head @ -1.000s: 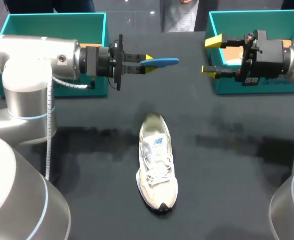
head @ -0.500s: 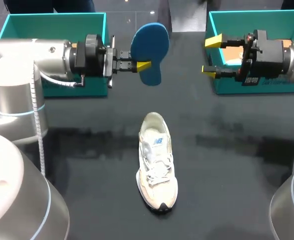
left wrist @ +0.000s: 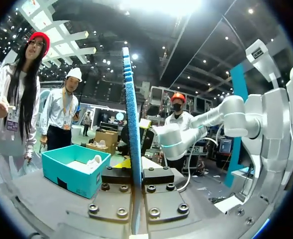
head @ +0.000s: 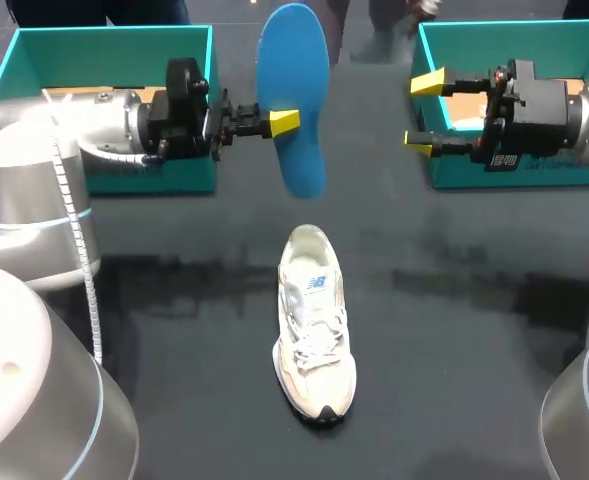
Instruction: Take the shoe out of the shoebox, open the shoe tongue, remove and reinsert the insole, then place the shoe into the shoebox
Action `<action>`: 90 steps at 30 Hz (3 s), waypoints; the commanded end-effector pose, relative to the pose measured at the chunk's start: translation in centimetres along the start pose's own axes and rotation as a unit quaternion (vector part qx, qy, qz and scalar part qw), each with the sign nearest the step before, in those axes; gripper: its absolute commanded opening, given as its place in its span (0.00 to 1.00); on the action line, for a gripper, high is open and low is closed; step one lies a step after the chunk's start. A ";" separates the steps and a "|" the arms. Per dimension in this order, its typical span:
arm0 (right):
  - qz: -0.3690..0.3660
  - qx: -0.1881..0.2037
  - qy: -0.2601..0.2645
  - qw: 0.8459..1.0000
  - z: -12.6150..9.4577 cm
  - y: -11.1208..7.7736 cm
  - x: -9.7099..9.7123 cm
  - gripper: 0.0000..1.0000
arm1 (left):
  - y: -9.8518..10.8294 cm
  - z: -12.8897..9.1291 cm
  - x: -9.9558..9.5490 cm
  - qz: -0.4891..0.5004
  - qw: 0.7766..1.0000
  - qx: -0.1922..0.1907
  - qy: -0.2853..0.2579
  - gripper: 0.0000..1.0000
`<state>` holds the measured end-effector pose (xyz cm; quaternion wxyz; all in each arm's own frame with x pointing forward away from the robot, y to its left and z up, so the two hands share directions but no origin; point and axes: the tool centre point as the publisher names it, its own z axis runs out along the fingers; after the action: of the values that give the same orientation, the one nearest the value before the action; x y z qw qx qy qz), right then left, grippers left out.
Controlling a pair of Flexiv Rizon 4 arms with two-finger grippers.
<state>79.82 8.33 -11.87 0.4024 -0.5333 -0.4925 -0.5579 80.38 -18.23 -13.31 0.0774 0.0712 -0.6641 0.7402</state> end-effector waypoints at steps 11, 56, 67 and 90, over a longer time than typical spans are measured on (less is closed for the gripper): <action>0.000 0.000 -0.001 1.000 0.1 -0.1 0.0 1.00 | 0.3 0.4 0.1 -0.372 0.925 0.029 -0.073 0.00; 0.000 0.000 -0.001 1.000 0.1 -0.1 0.0 1.00 | 5.4 2.1 -0.4 -0.593 0.804 0.013 -0.054 0.00; -0.003 0.003 -0.011 1.000 0.0 -0.1 -0.1 1.00 | 6.3 2.6 -0.7 -0.616 0.785 0.019 -0.064 0.00; -0.032 0.057 -0.385 0.921 1.3 -0.8 7.6 1.00 | 6.3 2.6 -0.7 -0.616 0.785 0.019 -0.064 0.00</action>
<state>78.64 10.06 -5.60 0.2860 -0.6141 -0.6213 -0.3938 79.78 -21.48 -19.29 0.4729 0.5135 -0.4690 0.5410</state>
